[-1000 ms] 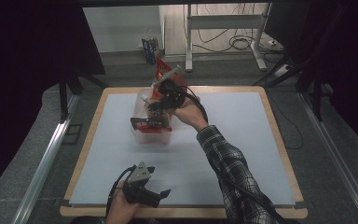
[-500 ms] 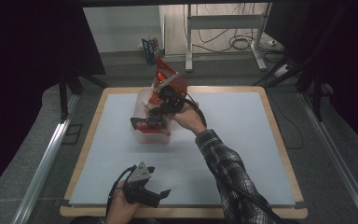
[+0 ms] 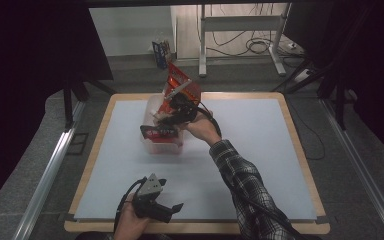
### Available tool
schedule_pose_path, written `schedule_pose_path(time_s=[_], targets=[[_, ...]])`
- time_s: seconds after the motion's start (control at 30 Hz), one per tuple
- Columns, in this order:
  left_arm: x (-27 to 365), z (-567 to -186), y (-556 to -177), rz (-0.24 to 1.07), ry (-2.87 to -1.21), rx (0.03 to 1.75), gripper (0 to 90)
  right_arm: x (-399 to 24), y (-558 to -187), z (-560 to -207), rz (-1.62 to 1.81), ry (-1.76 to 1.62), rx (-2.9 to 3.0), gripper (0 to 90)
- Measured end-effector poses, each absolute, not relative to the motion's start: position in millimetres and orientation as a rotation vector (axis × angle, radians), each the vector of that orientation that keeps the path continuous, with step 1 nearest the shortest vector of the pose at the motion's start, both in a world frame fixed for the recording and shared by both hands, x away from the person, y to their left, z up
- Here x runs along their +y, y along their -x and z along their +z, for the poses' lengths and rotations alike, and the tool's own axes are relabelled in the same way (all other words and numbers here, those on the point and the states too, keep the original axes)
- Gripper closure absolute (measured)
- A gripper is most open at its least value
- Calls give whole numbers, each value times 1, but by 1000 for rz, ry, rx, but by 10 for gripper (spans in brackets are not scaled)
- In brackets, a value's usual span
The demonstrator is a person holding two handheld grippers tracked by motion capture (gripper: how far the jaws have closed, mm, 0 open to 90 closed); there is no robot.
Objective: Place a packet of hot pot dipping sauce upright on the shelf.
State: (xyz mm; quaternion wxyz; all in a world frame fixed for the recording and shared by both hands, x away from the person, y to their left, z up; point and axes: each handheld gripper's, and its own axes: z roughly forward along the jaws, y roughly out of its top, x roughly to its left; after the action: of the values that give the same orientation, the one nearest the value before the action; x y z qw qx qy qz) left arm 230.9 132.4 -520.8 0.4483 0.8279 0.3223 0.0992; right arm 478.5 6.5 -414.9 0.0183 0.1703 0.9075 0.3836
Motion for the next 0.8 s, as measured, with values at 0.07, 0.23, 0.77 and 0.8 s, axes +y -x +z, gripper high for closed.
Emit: schedule_pose_path(time_s=[0.07, 0.23, 0.77, 0.8], targets=[[132, -521, -231, 246, -2049, 798, 14, 7, -478, -416, 1194, -530, 2820, 774], [132, -521, -231, 246, -2051, 798, 14, 7, -478, -416, 1181, -524, 2817, 737], [131, -522, -231, 245, -2057, 794, 14, 6, -476, -420, 1267, -573, 2814, 886], [131, -522, -231, 245, -2057, 794, 14, 6, -476, -420, 1272, -562, 2810, 886]])
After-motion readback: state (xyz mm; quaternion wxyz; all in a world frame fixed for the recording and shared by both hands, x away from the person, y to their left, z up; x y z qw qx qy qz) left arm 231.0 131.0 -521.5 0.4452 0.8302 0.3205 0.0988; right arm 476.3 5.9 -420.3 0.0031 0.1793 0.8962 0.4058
